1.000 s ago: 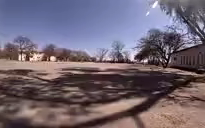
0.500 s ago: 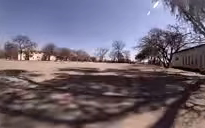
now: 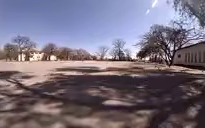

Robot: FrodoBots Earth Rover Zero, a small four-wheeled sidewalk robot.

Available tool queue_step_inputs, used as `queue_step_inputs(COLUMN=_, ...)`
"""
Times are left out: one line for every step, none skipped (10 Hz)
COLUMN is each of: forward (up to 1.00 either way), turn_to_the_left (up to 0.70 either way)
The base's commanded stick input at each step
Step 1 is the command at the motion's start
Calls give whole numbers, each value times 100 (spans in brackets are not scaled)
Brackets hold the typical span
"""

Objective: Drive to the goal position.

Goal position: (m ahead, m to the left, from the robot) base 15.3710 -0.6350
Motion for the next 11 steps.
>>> queue_step_inputs(forward=100, turn_to_the_left=-27)
queue_step_inputs(forward=100, turn_to_the_left=-27)
queue_step_inputs(forward=100, turn_to_the_left=-27)
queue_step_inputs(forward=100, turn_to_the_left=-12)
queue_step_inputs(forward=100, turn_to_the_left=0)
queue_step_inputs(forward=100, turn_to_the_left=0)
queue_step_inputs(forward=100, turn_to_the_left=0)
queue_step_inputs(forward=100, turn_to_the_left=0)
queue_step_inputs(forward=100, turn_to_the_left=0)
queue_step_inputs(forward=100, turn_to_the_left=0)
queue_step_inputs(forward=100, turn_to_the_left=0)
